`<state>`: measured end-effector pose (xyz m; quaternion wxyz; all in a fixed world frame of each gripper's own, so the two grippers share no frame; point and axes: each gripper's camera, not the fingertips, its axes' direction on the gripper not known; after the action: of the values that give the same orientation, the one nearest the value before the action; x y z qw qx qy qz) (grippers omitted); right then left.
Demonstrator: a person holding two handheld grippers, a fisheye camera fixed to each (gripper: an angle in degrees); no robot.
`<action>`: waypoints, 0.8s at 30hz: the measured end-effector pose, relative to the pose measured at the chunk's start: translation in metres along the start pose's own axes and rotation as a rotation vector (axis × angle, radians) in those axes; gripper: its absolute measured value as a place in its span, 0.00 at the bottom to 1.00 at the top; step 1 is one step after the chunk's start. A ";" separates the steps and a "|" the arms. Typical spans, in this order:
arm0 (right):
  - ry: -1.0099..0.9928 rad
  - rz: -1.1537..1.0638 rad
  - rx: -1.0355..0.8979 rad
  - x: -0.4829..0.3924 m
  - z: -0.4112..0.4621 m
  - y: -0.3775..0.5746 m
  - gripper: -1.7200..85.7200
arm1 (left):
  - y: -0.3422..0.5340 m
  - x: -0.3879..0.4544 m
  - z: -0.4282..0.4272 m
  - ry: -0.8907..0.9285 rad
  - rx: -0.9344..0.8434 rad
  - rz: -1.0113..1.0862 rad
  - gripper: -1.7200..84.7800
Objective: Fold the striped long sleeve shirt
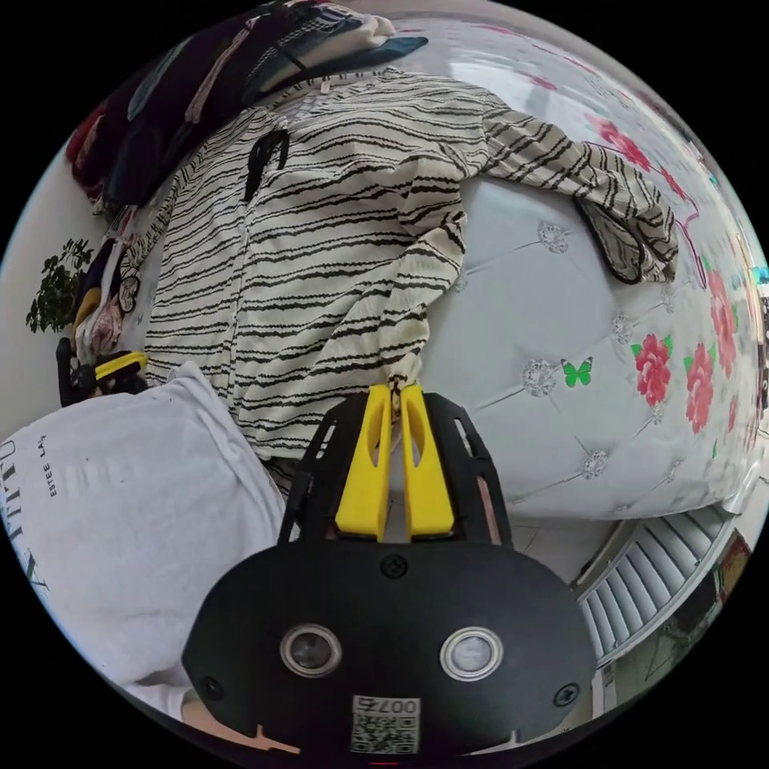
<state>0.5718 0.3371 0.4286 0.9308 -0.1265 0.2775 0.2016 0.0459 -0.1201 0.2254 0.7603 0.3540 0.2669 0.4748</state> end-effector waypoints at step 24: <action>-0.006 -0.186 0.102 0.024 -0.005 0.061 0.02 | 0.022 0.002 -0.027 -0.049 0.029 -0.252 0.01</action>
<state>0.5607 0.3973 0.4035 0.9515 -0.1037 0.2717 0.1004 0.0145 -0.1039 0.2264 0.8150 0.3402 0.2973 0.3629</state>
